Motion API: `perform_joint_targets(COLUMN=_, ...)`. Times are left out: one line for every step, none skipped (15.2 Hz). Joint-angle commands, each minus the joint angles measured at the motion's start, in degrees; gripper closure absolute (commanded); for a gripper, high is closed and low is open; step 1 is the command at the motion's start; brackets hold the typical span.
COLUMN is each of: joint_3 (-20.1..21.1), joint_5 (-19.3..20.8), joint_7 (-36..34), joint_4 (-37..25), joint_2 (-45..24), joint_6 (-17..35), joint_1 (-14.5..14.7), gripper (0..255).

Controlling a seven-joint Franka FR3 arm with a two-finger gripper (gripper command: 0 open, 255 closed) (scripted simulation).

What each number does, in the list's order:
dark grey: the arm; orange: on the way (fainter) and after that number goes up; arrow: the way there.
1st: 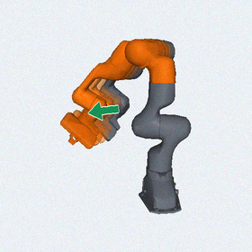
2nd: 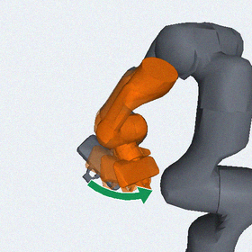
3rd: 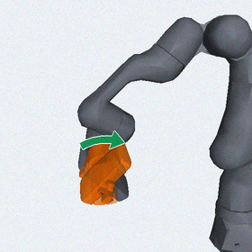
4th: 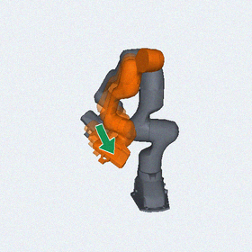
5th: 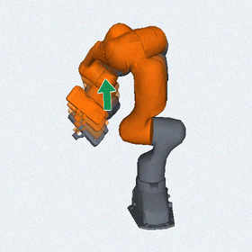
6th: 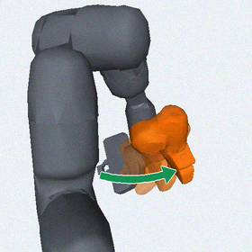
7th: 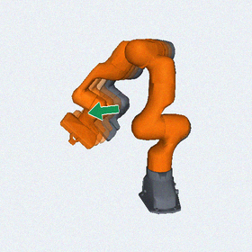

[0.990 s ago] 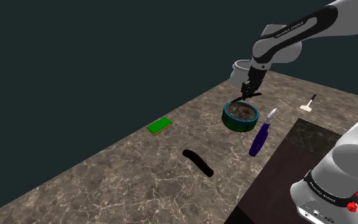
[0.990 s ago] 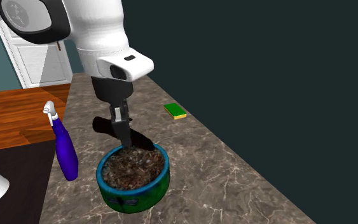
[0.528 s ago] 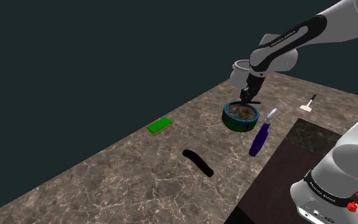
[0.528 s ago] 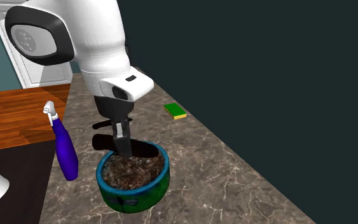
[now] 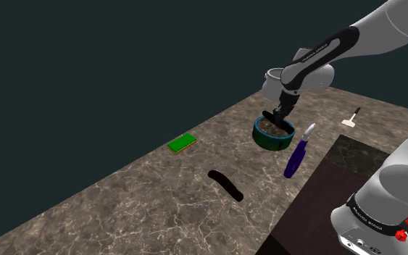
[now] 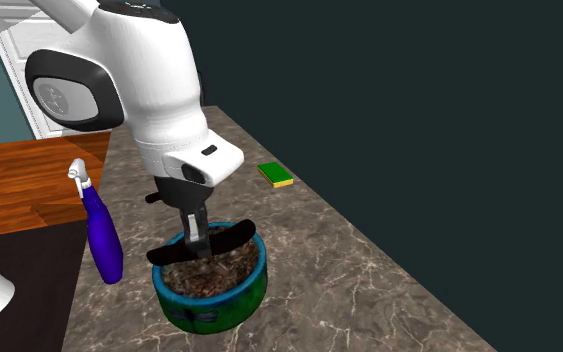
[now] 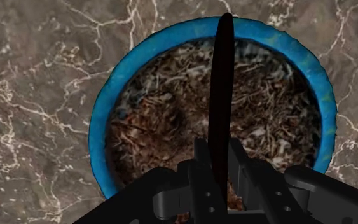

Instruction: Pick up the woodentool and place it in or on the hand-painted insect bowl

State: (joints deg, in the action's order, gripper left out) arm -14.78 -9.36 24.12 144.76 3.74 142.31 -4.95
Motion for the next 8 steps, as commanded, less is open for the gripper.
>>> perform_joint_targets(joint_3=0.02, joint_5=-0.18, joint_7=0.15, joint_4=0.25, joint_2=-0.50, joint_6=0.20, joint_1=0.06, gripper=255)
perform_joint_targets(joint_3=0.02, joint_5=-0.18, joint_7=0.15, joint_4=0.25, joint_2=-0.50, joint_6=0.20, joint_1=0.06, gripper=255)
perform_joint_targets(joint_3=0.02, joint_5=-0.18, joint_7=0.15, joint_4=0.25, joint_2=-0.50, joint_6=0.20, joint_1=0.06, gripper=255)
perform_joint_targets(joint_3=0.02, joint_5=-0.18, joint_7=0.15, joint_4=0.25, joint_2=-0.50, joint_6=0.20, joint_1=0.06, gripper=255)
perform_joint_targets(joint_3=0.02, joint_5=-0.18, joint_7=0.15, joint_4=0.25, joint_2=-0.50, joint_6=0.20, joint_1=0.06, gripper=255)
perform_joint_targets(joint_3=0.02, joint_5=-0.18, joint_7=0.15, joint_4=0.25, joint_2=-0.50, joint_6=0.20, joint_1=0.06, gripper=255)
perform_joint_targets(joint_3=0.05, joint_5=-0.14, joint_7=0.06, joint_4=0.16, joint_2=-0.45, joint_6=0.07, joint_1=0.08, gripper=0)
perform_joint_targets(joint_3=0.06, joint_5=-0.08, joint_7=-0.01, joint_4=0.16, joint_2=-0.37, joint_6=-0.01, joint_1=0.08, gripper=0)
